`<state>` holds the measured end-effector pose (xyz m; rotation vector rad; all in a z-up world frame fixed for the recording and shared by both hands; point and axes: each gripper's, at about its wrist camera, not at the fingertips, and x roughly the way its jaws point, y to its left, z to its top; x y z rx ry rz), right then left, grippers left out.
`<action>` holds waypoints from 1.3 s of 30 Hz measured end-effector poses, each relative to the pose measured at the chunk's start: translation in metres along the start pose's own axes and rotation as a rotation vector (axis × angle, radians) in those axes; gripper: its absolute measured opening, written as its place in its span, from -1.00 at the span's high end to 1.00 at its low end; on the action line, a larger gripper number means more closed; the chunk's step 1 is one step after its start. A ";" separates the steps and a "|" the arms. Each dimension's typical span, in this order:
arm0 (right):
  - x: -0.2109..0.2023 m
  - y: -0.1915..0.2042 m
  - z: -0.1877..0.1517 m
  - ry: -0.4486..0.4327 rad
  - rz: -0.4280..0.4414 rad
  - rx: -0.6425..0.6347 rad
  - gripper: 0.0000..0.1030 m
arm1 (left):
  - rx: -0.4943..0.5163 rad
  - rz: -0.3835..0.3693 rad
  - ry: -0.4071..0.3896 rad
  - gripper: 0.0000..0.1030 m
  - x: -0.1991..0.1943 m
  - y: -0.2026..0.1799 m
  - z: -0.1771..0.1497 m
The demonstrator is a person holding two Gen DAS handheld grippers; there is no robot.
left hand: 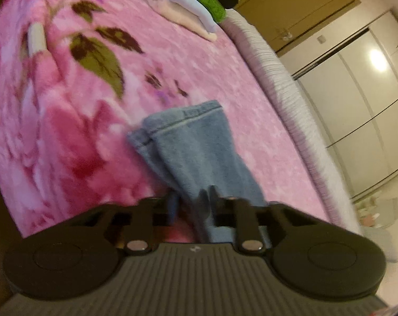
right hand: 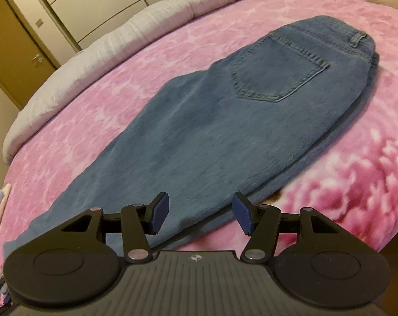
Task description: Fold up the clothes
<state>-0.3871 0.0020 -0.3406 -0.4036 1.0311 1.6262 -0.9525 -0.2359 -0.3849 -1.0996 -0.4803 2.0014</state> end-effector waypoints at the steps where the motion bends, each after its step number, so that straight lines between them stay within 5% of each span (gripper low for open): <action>1: 0.000 -0.004 0.000 -0.001 -0.001 0.003 -0.15 | 0.061 0.009 -0.010 0.80 -0.001 -0.010 0.001; 5: -0.005 -0.023 -0.002 -0.005 0.001 0.034 -0.15 | 0.304 0.044 -0.050 0.88 -0.006 -0.052 0.004; 11: -0.018 -0.052 0.001 -0.033 0.004 0.090 -0.15 | 0.617 -0.278 -0.042 0.87 -0.020 -0.173 -0.032; 13: -0.023 -0.062 0.004 -0.050 0.004 0.104 -0.15 | 0.678 -0.406 0.036 0.87 -0.015 -0.211 -0.060; 16: -0.029 -0.075 0.007 -0.065 0.006 0.123 -0.15 | 0.761 -0.504 0.213 0.76 0.008 -0.244 -0.118; 19: -0.029 -0.084 0.010 -0.065 0.010 0.139 -0.15 | 0.840 -0.456 0.415 0.75 0.042 -0.252 -0.172; 21: -0.029 -0.087 0.012 -0.063 0.014 0.149 -0.16 | 0.833 -0.428 0.478 0.68 0.046 -0.247 -0.182; 24: -0.033 -0.086 0.014 -0.066 0.033 0.154 -0.19 | 0.777 -0.493 0.552 0.58 0.031 -0.240 -0.161; 32: -0.016 -0.041 0.008 0.022 0.270 0.168 -0.15 | 0.771 -0.430 0.398 0.44 -0.002 -0.230 -0.077; 39: 0.027 0.004 -0.010 0.173 0.424 0.199 0.13 | 0.734 -0.331 0.437 0.43 0.023 -0.195 -0.055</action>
